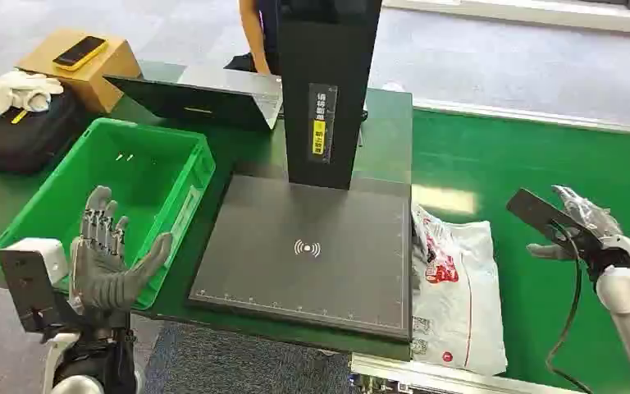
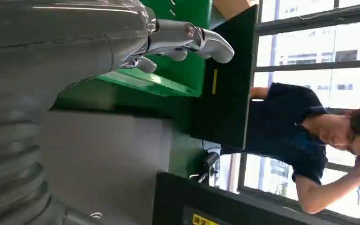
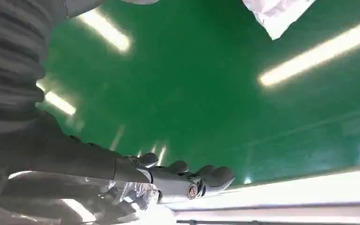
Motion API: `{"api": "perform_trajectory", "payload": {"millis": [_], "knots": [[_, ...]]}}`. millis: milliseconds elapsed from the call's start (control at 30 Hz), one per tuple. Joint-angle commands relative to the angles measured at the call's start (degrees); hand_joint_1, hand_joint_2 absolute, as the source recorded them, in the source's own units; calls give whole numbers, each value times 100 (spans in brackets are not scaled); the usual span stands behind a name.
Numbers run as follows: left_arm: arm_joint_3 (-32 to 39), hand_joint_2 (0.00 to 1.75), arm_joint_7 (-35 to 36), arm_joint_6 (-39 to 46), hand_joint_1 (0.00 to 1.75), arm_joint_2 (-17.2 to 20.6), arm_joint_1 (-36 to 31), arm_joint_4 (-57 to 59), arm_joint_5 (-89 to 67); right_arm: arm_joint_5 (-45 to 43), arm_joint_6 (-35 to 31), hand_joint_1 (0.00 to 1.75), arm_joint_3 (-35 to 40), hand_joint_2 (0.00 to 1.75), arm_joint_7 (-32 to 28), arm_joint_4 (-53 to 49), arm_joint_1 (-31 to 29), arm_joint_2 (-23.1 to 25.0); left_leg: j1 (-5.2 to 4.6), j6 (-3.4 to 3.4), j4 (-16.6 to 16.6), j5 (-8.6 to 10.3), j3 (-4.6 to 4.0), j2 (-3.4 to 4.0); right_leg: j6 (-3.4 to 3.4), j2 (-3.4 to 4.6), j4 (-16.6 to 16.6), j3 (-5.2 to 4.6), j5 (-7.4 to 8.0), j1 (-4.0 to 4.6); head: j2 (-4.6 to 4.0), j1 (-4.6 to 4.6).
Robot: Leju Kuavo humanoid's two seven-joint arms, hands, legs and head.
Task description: Moved the parcel from conveyor to table for the left to box.
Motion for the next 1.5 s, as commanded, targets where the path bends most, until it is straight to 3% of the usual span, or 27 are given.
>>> {"api": "perform_trajectory", "payload": {"millis": [33,333,833,1233,1500], "knots": [[-232,175,14,-43,0,403,-502,804,67,-128,162,0,1510,175,-79,1654,-1260,332,4,-20,-16,4,21,27,-9,23,-12,11,10,3,-2,4],[-345,175,-20,-33,0,467,-687,1059,113,-627,181,0,1991,175,-223,1266,-709,351,7,-18,-17,3,19,7,-9,5,-17,18,5,4,0,2],[-364,175,-32,25,0,465,-750,1116,152,-812,176,0,2768,175,-336,1420,-1052,698,6,-21,-13,2,10,23,-9,20,-7,4,7,4,0,2],[-380,175,-37,45,0,489,-752,1118,154,-851,164,0,2892,175,-376,1471,-1126,721,4,-18,-10,3,6,13,-8,11,-5,3,5,2,-2,2],[-519,175,-56,38,0,542,-825,1197,203,-889,461,0,3374,175,-363,1507,-1416,793,4,-24,-12,3,8,23,-11,20,-3,0,6,2,-2,2]]}}
